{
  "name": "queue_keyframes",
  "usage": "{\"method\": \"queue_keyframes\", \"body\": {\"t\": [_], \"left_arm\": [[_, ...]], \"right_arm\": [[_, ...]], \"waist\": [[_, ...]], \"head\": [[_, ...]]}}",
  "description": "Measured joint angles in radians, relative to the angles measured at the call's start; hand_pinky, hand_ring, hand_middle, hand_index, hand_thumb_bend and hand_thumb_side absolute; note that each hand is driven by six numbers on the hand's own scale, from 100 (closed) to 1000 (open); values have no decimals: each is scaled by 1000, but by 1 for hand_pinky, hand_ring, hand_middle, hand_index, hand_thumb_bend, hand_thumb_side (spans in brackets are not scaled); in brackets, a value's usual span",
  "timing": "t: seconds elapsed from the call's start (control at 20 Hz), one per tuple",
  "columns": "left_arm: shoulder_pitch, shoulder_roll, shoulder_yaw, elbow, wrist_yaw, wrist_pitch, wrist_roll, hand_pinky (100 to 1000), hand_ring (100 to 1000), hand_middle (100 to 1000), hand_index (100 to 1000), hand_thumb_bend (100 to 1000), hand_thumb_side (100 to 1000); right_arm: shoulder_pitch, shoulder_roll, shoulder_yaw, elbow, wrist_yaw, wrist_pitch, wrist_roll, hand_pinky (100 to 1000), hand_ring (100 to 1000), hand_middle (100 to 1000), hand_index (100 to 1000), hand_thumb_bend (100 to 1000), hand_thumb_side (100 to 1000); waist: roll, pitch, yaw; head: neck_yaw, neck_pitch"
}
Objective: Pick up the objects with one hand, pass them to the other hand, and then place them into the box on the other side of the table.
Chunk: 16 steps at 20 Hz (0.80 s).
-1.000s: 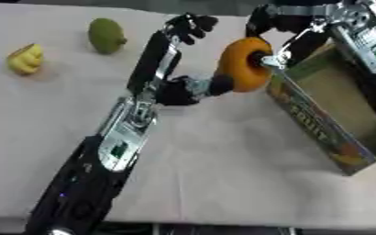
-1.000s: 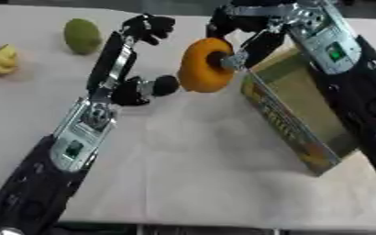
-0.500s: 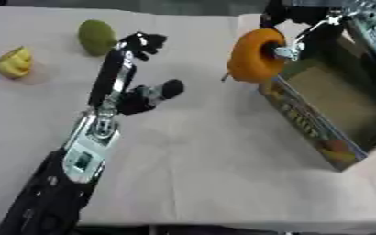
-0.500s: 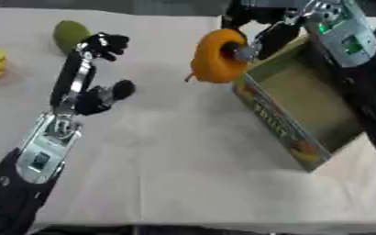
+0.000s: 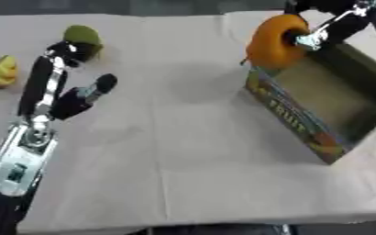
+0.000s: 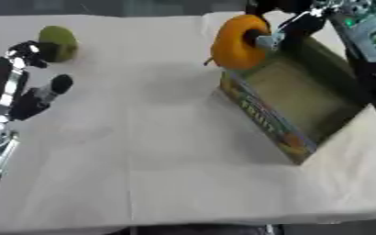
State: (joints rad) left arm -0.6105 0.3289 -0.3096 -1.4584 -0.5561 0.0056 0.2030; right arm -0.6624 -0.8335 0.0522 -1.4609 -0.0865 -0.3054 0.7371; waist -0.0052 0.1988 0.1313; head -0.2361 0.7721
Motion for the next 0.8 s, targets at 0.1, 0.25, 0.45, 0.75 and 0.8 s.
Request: {"method": "queue_keyframes", "body": {"t": [0.1, 0.25, 0.45, 0.75, 0.8], "left_arm": [[15, 36, 14, -32, 7, 22, -9, 685, 680, 641, 790, 885, 1000], [37, 82, 34, -78, 27, 51, -17, 687, 681, 642, 792, 891, 1000], [60, 134, 60, -132, 51, 79, -17, 691, 684, 644, 795, 895, 1000], [135, 221, 109, -220, 90, 116, -4, 674, 670, 637, 795, 909, 1000], [152, 235, 118, -235, 109, 125, 1, 666, 664, 635, 794, 910, 1000]], "right_arm": [[31, -28, -26, -18, -11, 5, -36, 620, 302, 255, 332, 100, 134], [91, -66, -64, -38, -17, 9, -88, 621, 302, 255, 333, 100, 127], [150, -98, -115, -48, -18, 19, -150, 619, 296, 253, 331, 100, 110], [201, -104, -184, -48, -22, 50, -201, 617, 289, 247, 325, 100, 100], [207, -104, -195, -45, -21, 54, -205, 617, 290, 246, 324, 100, 100]], "waist": [[4, 0, -3], [10, 0, -11], [23, 0, -17], [46, 0, -22], [50, 0, -23]], "head": [[-22, 0], [-33, 0], [-35, 0], [-37, -1], [-37, -1]]}}
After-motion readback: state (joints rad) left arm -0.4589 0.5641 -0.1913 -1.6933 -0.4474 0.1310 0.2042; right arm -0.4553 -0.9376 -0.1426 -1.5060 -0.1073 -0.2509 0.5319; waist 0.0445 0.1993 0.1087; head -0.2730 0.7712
